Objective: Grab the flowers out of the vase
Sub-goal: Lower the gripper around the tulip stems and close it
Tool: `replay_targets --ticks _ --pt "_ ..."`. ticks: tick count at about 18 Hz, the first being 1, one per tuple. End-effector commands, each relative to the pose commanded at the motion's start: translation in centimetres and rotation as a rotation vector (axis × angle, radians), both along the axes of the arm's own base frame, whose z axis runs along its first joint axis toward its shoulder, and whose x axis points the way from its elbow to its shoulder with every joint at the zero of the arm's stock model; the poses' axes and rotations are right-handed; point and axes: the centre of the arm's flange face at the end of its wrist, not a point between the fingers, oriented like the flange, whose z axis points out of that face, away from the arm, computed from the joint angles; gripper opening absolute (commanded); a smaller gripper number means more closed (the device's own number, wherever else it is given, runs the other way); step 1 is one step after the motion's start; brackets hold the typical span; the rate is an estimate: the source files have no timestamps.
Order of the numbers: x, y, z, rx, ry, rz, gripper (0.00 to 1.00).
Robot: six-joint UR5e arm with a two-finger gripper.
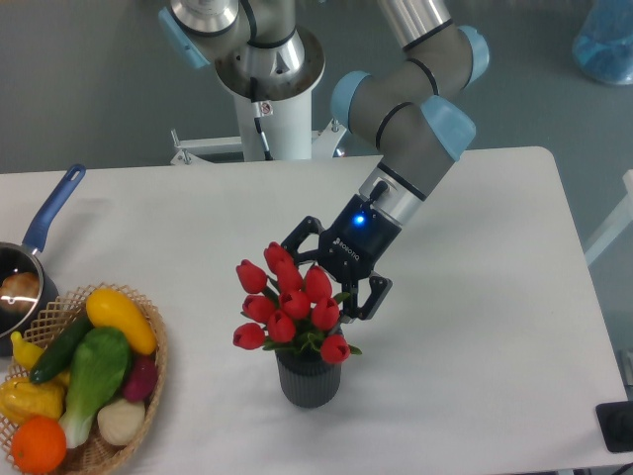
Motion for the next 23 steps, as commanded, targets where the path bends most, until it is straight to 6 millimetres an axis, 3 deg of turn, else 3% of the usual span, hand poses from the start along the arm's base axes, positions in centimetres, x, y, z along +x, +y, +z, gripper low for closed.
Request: replay_targets --ticks 2,6,8,10,23 --pt "0.0 -0.1 0.1 0.000 0.000 0.002 0.79" --pt "-0.3 -0.3 0.1 0.000 -0.001 0.008 0.28" --pt "-0.4 -0.4 0.2 0.000 0.000 0.012 0.12" --pt "-0.7 -0.7 0.3 0.001 0.002 0.018 0.03" --pt "-1.0 -1.3 2.7 0.067 0.005 0.024 0.00"
